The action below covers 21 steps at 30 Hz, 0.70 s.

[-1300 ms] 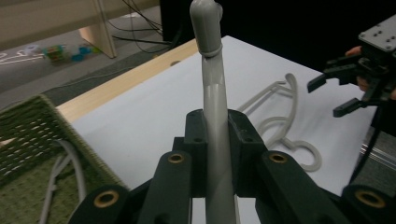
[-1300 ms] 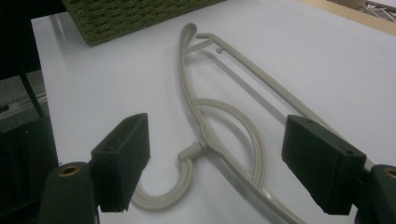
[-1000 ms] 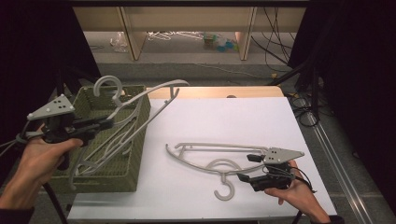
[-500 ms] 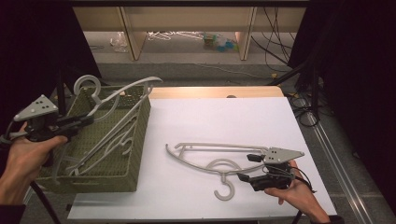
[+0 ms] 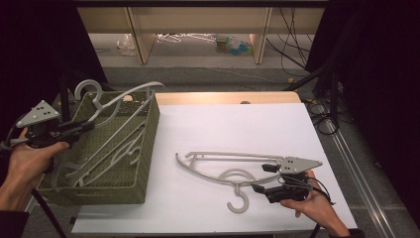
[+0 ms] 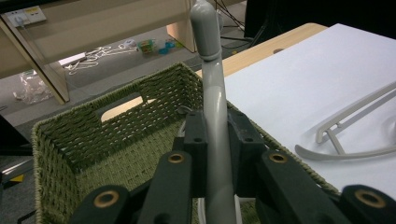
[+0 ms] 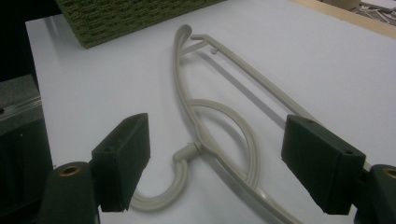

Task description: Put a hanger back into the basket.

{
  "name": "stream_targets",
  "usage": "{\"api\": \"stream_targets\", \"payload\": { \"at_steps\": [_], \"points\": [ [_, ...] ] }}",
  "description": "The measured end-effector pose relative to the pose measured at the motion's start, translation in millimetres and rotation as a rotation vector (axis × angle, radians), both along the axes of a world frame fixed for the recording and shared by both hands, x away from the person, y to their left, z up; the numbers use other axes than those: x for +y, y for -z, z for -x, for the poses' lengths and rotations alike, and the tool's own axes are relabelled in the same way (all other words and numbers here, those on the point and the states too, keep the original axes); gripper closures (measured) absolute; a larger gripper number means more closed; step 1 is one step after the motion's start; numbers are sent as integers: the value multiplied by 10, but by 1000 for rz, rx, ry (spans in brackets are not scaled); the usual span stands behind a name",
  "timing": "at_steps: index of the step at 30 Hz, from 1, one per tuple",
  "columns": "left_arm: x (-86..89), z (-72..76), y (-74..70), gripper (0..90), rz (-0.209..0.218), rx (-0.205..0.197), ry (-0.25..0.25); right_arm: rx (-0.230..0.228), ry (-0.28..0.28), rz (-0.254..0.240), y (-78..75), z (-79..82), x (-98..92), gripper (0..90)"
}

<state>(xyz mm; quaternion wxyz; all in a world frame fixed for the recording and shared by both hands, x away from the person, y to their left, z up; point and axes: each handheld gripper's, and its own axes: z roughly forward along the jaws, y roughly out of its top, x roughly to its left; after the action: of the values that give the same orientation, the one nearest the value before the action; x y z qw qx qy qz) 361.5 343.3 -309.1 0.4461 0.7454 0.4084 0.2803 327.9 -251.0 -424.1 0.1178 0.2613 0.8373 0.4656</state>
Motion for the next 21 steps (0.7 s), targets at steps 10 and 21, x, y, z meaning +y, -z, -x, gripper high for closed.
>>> {"api": "stream_targets", "payload": {
  "at_steps": [10, 21],
  "points": [
    [71, -57, 104, 792, -27, 0, -19, 5, 0, 1, 3, -2, -2, 248],
    [131, -89, 250, 791, -50, 10, -28, 2, 0, 0, 3, -2, -1, 248]
  ]
}}
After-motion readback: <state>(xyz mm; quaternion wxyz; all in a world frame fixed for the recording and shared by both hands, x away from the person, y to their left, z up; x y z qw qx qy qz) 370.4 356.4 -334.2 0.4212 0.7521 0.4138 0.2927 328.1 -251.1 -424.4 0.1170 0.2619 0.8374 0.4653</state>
